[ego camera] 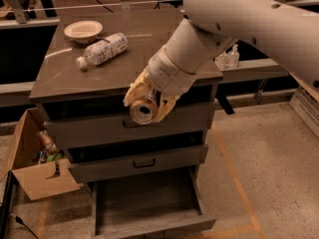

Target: Place orange can into bottom drawer

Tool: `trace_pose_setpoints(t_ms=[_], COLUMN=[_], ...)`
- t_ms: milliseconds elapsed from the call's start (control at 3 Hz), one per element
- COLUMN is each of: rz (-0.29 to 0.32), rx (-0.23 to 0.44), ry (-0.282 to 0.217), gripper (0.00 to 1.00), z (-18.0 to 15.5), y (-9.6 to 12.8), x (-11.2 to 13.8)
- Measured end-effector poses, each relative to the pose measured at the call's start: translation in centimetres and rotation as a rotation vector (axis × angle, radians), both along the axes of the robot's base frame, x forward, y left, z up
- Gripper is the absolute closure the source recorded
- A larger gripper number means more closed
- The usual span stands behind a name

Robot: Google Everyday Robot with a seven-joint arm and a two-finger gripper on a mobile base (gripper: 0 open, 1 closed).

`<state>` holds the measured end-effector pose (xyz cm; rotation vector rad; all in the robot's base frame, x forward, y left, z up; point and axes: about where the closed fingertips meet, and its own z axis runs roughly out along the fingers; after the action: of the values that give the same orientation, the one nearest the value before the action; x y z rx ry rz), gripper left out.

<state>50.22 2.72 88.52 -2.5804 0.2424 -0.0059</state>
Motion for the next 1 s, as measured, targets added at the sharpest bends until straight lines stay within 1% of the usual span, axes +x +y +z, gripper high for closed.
trace_pose_setpoints(t_ms=[333, 667, 1000], rz=[0.006, 0.038, 0.045], rx=[-0.040, -0.129, -0.149], ry=[-0.014, -0.004, -0.008], gripper=[1.00, 1.00, 1.00], z=[-3.9, -9.4, -10.1], y=[3.3, 5.6, 5.7], x=[-1.6, -1.4, -1.2])
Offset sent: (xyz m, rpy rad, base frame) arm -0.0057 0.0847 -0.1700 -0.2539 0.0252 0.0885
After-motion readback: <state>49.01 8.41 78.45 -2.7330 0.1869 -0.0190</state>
